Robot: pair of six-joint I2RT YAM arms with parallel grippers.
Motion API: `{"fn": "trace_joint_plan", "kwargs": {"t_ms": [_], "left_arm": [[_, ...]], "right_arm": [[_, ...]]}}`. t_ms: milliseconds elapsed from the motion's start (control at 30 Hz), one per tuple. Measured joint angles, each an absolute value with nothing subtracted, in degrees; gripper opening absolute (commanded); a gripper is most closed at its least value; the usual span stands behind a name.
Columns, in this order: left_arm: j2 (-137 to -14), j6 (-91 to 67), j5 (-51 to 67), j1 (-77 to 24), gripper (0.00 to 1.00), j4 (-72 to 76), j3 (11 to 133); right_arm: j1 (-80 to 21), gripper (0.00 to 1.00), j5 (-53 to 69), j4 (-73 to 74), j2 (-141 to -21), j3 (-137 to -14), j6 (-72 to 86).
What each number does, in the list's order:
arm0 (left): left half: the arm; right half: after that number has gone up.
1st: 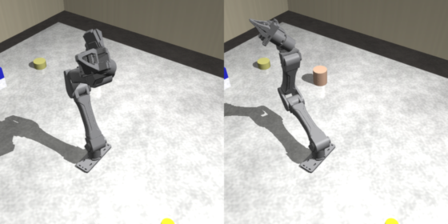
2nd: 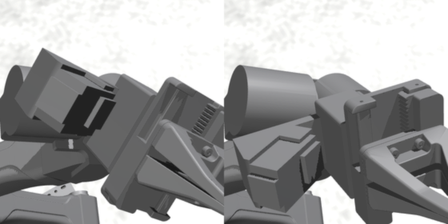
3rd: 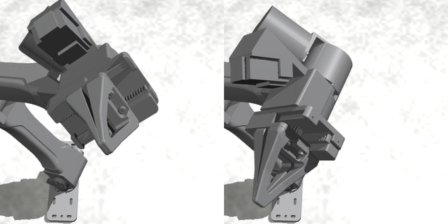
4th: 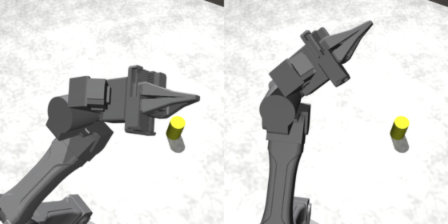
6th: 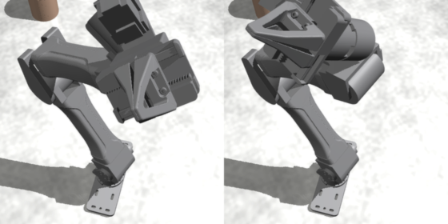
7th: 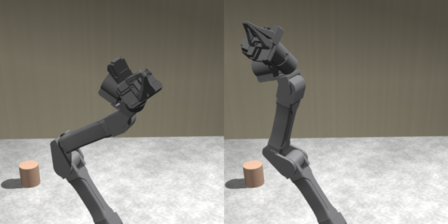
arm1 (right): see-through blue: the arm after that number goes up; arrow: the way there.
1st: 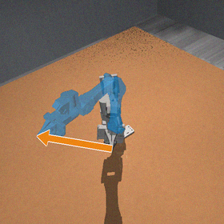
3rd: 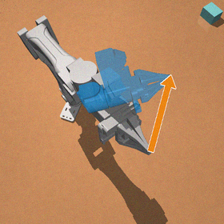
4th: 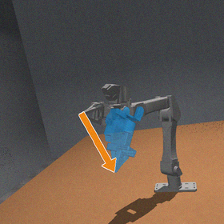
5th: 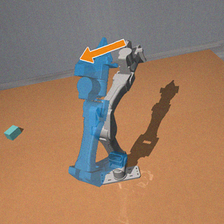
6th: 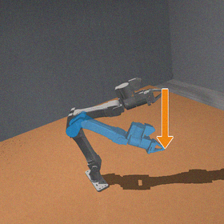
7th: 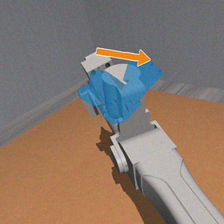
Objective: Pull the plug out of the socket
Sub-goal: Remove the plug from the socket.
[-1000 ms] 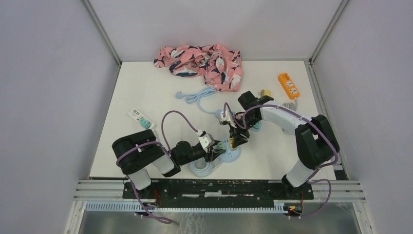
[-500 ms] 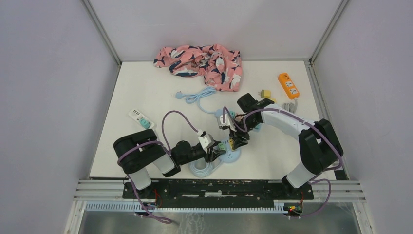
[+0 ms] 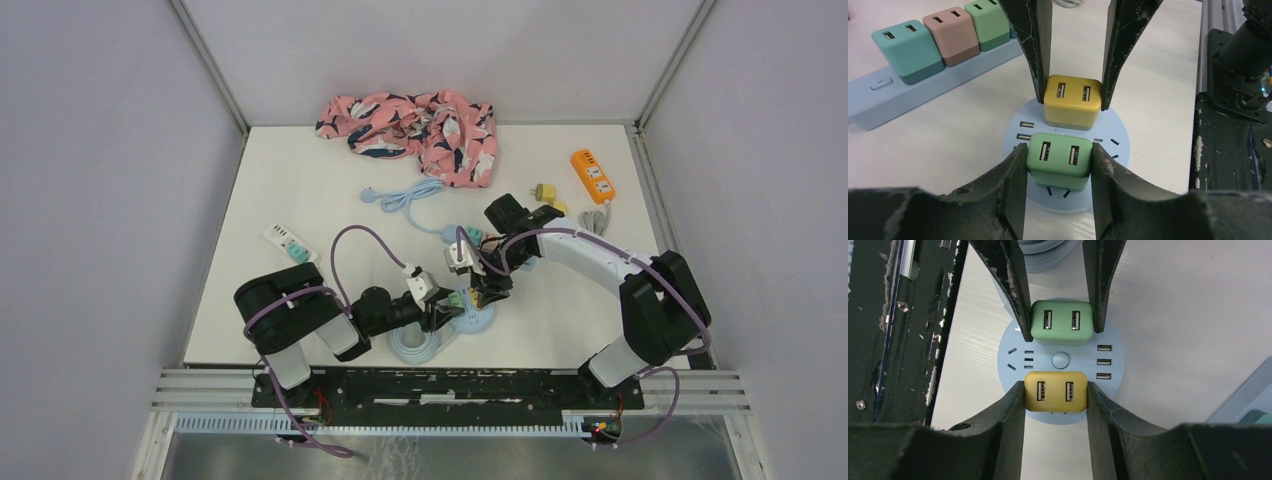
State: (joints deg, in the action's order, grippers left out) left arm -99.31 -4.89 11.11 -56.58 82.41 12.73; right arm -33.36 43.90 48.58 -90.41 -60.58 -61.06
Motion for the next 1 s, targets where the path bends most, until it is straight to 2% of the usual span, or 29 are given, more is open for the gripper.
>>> {"fn": "trace_joint_plan", "kwargs": {"t_ms": [200, 533, 833, 1000], "left_arm": [[-99.81, -5.61, 12.01, -56.23, 0.03, 83.09, 12.75], [-100.14, -6.59, 12.23, -55.66, 0.03, 83.31, 13.1], [-100.25, -6.61, 12.64, -55.68, 0.03, 83.24, 13.17], [-100.51, -6.61, 12.75, -55.68, 0.03, 83.26, 13.43]], "right_arm": [[-34.11, 0.0, 42.44, 48.1, -89.52, -60.29, -59.11], [-29.32, 0.0, 48.97, 46.78, -92.84, -61.17, -51.48], [-34.41, 0.0, 42.46, 46.09, -88.99, -59.75, -55.83], [-33.45, 0.0, 43.07, 45.65, -89.82, -59.9, -52.8]]}}
